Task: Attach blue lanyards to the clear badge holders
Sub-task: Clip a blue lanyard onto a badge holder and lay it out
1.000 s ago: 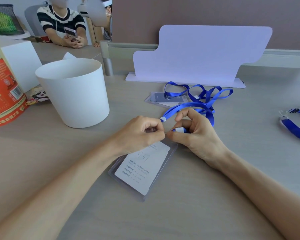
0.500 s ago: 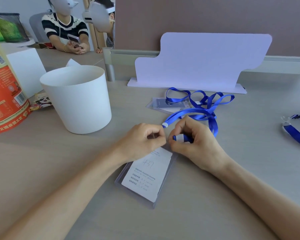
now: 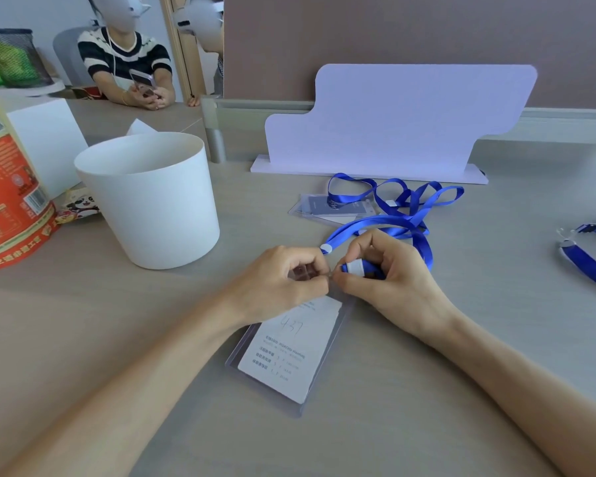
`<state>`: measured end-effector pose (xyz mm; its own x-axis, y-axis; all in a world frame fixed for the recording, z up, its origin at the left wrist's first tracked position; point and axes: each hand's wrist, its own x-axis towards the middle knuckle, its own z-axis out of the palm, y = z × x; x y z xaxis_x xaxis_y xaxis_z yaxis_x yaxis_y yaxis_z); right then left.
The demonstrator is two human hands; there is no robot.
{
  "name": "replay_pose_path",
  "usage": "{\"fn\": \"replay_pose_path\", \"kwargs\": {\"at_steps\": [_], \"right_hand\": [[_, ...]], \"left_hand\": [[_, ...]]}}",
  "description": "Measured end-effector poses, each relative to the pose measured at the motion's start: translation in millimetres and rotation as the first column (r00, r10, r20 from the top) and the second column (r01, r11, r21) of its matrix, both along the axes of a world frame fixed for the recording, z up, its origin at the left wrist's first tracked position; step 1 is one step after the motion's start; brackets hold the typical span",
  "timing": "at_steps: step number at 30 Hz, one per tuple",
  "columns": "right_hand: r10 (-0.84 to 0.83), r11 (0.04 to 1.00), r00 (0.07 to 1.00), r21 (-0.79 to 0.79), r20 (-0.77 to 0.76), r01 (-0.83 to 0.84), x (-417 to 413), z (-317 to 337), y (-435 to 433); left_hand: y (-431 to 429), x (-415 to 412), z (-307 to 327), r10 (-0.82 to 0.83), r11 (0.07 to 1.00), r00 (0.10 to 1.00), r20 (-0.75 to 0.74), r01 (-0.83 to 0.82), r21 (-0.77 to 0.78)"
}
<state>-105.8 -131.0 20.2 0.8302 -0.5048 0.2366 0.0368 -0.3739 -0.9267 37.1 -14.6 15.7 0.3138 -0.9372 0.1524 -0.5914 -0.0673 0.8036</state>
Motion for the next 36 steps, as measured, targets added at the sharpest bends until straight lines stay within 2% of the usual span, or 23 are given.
{"fn": "replay_pose_path", "kwargs": {"at_steps": [3, 6, 8, 13, 16, 19, 22, 25, 28, 30, 33, 36], "right_hand": [[0.030, 0.999, 0.999, 0.031, -0.028, -0.029, 0.5, -1.3, -2.1], [0.030, 0.999, 0.997, -0.009, -0.073, -0.031, 2.7, -5.2, -4.1], [0.020, 1.000, 0.998, -0.008, -0.059, -0.020, 3.7, -5.7, -4.6], [0.041, 0.992, 0.999, 0.120, 0.007, -0.041, 0.9, -6.4, -11.6], [0.052, 0.995, 0.999, 0.091, -0.006, -0.051, 0.6, -8.9, -14.1], [0.072, 0.996, 0.996, 0.061, -0.051, -0.068, -0.2, -6.8, -13.3], [-0.012, 0.995, 0.999, 0.095, -0.040, 0.016, -2.6, -7.5, -14.6], [-0.156, 0.971, 0.987, 0.187, 0.037, 0.147, -5.7, -8.5, -16.7], [-0.286, 0.902, 0.948, 0.372, 0.139, 0.218, -13.3, -9.6, -21.2], [-0.330, 0.838, 0.928, 0.506, 0.172, 0.204, -22.0, -9.7, -26.1], [-0.329, 0.709, 0.919, 0.700, 0.215, 0.089, -39.2, -9.0, -30.1], [-0.349, 0.640, 0.910, 0.766, 0.225, 0.056, -60.4, -2.5, -29.6]], "left_hand": [[0.1, 2.6, -2.7, -0.038, 0.999, 0.999, -0.003, 0.038, 0.012], [0.1, 5.1, -5.1, -0.049, 0.998, 0.999, 0.024, 0.048, 0.026], [0.7, 6.4, -3.5, -0.036, 0.999, 0.999, 0.025, 0.036, 0.011], [0.8, 8.6, -1.2, -0.041, 0.999, 0.999, -0.009, 0.041, -0.014], [-0.1, 9.7, -3.2, -0.054, 0.999, 0.999, -0.010, 0.054, 0.004], [-0.2, 7.1, -4.0, -0.019, 1.000, 1.000, 0.008, 0.018, 0.021], [-2.2, -1.3, -2.4, 0.038, 0.999, 0.999, 0.007, -0.039, 0.035], [-6.1, -6.1, 2.9, 0.088, 0.994, 0.996, -0.020, -0.086, 0.070], [-8.7, -11.1, 12.2, 0.117, 0.991, 0.983, -0.145, -0.106, 0.076], [-10.5, -14.5, 18.1, 0.090, 0.994, 0.974, -0.210, -0.077, 0.073], [-10.8, -16.7, 28.1, 0.071, 0.996, 0.961, -0.269, -0.056, 0.064], [-11.7, -23.5, 38.6, 0.074, 0.997, 0.907, -0.415, -0.071, 0.023]]}}
